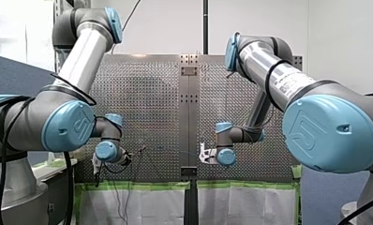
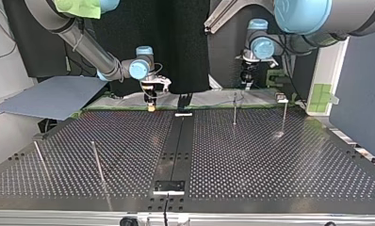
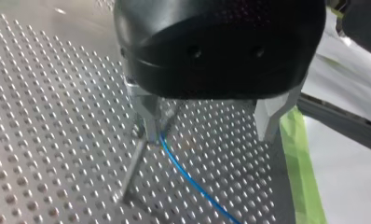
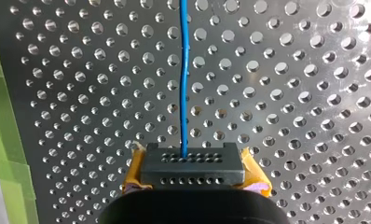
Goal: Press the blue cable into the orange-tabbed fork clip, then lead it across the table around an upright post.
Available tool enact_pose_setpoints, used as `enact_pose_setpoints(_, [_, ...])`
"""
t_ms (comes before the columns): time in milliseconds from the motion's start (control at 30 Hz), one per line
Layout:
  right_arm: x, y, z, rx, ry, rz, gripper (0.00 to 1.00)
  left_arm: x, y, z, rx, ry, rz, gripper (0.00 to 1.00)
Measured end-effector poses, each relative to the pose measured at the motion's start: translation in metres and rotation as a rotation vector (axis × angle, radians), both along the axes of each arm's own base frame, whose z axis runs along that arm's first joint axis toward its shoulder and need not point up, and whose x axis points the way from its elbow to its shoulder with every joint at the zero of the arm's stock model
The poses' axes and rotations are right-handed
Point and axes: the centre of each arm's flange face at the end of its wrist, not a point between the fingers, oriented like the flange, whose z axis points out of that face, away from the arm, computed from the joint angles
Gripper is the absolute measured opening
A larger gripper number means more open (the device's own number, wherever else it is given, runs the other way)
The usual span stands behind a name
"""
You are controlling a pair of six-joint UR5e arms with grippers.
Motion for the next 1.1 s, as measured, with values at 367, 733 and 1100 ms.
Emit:
enact_pose_setpoints(367, [0.001,0.001,-0.001,0.001,-0.001,0.001,0.0,0.0,-0.011,0.028,0.019,-0.06,-0.069,1.0])
enact_pose_setpoints(733, [0.001,0.001,-0.001,0.003,-0.002,0.007,0.0,-0.001,-0.016,0.028,-0.012,-0.059,-0.071,1.0])
enact_pose_setpoints(1100, [0.003,0.002,-0.001,0.004,-0.005,0.009,0.0,0.007,-0.021,0.03,-0.046,-0.079,-0.07,1.0])
